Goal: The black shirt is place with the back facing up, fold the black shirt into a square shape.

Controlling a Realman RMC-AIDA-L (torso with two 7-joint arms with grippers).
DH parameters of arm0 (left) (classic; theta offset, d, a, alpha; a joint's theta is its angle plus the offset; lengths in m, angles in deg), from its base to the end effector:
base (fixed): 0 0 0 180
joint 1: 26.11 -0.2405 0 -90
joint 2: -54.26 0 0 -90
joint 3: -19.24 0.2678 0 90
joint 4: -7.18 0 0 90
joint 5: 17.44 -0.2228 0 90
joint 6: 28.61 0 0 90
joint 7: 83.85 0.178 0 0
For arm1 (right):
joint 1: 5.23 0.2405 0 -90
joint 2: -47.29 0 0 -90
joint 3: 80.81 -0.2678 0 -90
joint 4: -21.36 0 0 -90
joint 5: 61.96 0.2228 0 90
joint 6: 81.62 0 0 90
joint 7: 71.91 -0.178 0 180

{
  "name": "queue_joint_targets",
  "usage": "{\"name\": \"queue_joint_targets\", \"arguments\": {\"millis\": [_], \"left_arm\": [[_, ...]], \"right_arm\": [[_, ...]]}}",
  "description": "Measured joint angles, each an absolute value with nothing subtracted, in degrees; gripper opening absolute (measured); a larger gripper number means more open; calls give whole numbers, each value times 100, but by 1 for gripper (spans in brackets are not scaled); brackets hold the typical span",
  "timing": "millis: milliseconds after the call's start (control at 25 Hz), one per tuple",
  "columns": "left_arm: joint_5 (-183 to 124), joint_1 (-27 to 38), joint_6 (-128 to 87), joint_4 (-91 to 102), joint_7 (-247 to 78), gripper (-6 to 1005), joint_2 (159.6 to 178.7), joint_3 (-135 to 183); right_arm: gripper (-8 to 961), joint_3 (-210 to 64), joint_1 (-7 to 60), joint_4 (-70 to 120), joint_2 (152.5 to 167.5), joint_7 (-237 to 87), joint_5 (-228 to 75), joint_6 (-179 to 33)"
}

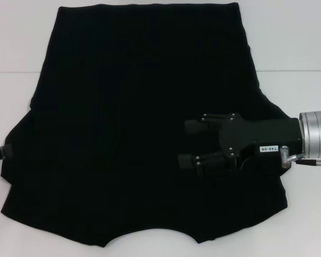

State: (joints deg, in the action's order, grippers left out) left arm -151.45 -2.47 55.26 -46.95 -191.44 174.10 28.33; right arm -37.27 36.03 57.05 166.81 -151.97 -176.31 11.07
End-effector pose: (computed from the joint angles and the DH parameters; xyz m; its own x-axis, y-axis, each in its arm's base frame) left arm -0.3929 0.3306 0.0758 0.3605 0.6446 0.6742 0.9320 -0.2204 -0.2876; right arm 0.1861 0.3796 -0.0541 0.8449 -0.2215 -0.4869 -0.2594 -0.9657 -0.0110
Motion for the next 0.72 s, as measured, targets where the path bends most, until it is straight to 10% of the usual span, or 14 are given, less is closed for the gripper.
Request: {"name": "queue_joint_targets", "arguments": {"millis": [720], "left_arm": [[-16155,121,5182,-4817,-20357,919,17346,3372]], "right_arm": [[927,-3735,3669,5724,16681,-15303,-17603,1106]]}}
